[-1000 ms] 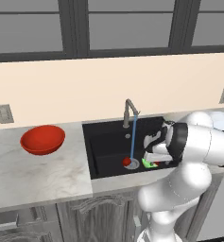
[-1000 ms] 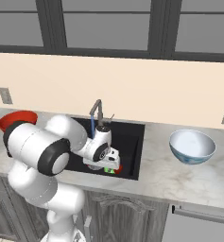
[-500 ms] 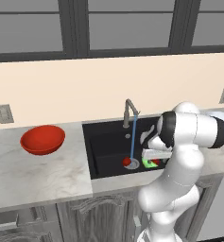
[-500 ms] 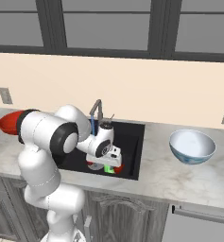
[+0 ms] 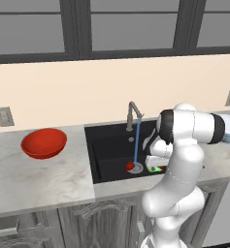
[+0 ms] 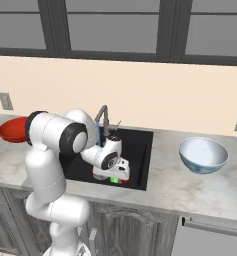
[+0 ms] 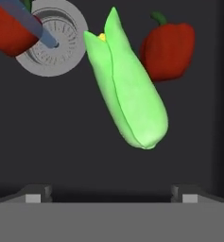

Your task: Pick the bell peppers from the sink and place them in one bowl. Place the corn in the other bowl. Then turn off the sink faucet.

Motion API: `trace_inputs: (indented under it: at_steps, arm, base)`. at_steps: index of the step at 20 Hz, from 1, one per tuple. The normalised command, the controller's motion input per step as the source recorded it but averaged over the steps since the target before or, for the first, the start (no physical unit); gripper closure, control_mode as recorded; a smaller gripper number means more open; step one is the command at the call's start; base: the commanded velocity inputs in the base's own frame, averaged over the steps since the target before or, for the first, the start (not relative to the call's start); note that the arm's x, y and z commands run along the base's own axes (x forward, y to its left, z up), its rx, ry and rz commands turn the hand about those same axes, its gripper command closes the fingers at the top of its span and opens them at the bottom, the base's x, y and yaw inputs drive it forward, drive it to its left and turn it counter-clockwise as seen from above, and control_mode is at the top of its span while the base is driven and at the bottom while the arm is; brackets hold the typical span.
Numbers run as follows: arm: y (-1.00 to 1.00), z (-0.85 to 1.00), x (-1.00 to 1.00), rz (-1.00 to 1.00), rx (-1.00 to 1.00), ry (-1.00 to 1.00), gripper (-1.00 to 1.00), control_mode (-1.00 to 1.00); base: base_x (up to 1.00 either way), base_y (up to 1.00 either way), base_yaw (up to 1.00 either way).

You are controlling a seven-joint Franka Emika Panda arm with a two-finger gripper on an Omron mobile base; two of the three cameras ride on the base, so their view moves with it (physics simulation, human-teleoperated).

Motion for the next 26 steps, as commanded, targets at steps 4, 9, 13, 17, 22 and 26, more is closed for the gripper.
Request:
trace_inputs:
  at_steps: [4, 9, 13, 17, 22, 26]
  arm:
    - [-0.03, -0.27, 0.24, 0.00, 0.00, 0.00, -1.00, -1.00]
    - [-0.02, -0.25, 0.36, 0.00, 0.00, 0.00, -1.00, -1.00]
    - [-0.08, -0.26, 0.38, 0.00, 0.00, 0.00, -1.00, -1.00]
    - [-0.02, -0.29, 0.29, 0.00, -0.02, 0.00, -1.00, -1.00]
    - [0.00, -0.30, 0.35, 0.00, -0.06, 0.00, -1.00, -1.00]
    - [-0.04, -0.24, 0.32, 0.00, -0.03, 0.00, -1.00, -1.00]
  base:
    - [0.00, 0.00, 0.00]
    - [0.00, 0.00, 0.00]
    - [0.00, 0.00, 0.00]
    - [0.00, 0.00, 0.00]
    - [0.00, 0.00, 0.00]
    - [0.00, 0.00, 0.00]
